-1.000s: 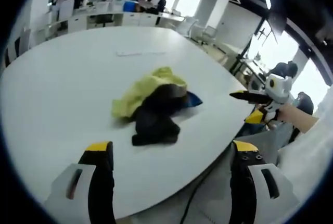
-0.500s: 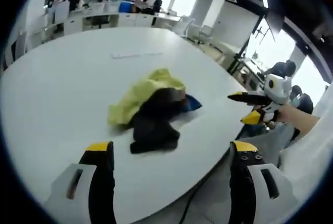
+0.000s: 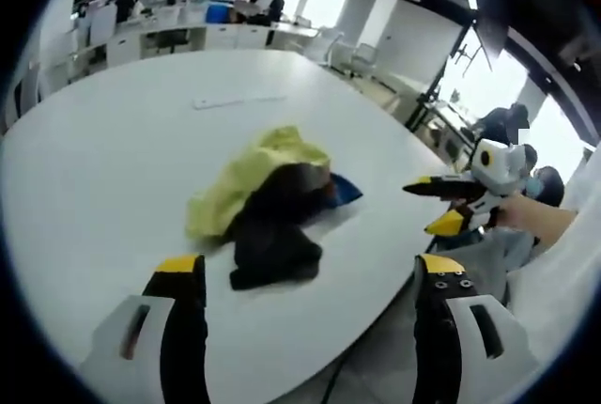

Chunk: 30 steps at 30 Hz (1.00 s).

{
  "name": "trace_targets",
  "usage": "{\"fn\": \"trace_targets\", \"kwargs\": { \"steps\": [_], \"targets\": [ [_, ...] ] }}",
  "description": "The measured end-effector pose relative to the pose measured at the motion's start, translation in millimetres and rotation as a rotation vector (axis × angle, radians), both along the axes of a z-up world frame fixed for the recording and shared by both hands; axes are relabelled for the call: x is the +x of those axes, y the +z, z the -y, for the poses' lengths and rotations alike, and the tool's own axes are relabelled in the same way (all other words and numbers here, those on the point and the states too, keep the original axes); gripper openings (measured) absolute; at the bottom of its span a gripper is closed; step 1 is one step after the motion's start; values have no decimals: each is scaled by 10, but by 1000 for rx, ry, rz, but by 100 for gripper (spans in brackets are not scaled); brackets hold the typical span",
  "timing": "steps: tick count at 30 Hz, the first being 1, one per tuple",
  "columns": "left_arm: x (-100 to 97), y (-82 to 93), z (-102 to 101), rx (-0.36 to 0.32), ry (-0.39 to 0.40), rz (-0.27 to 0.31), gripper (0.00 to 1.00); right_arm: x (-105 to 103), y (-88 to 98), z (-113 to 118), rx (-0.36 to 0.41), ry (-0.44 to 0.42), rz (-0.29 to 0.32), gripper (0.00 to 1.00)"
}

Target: Fold the garment on the visible template until the final outline fits inside the template.

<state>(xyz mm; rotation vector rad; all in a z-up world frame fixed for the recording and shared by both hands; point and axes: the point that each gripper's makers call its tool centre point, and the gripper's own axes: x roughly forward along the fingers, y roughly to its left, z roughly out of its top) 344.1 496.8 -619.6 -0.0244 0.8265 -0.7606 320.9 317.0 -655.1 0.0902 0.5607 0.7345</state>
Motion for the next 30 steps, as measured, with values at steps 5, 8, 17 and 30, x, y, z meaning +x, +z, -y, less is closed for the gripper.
{"fn": "trace_targets", "kwargs": {
  "steps": [5,8,17,30],
  "targets": [
    [41,-16,22,-3,-5,0,88,52,2,18,8,-11,-3,62],
    [55,-41,35,3,-14,-2,88,82,5,22,11,-18,-1,61],
    [140,-100,67,-11,-22,-5,86,164,-33,-50,7,-1,0,60],
    [196,-178,111,-15,-33,-7,82,269,-84,-114,12,-5,-2,56]
  ]
}}
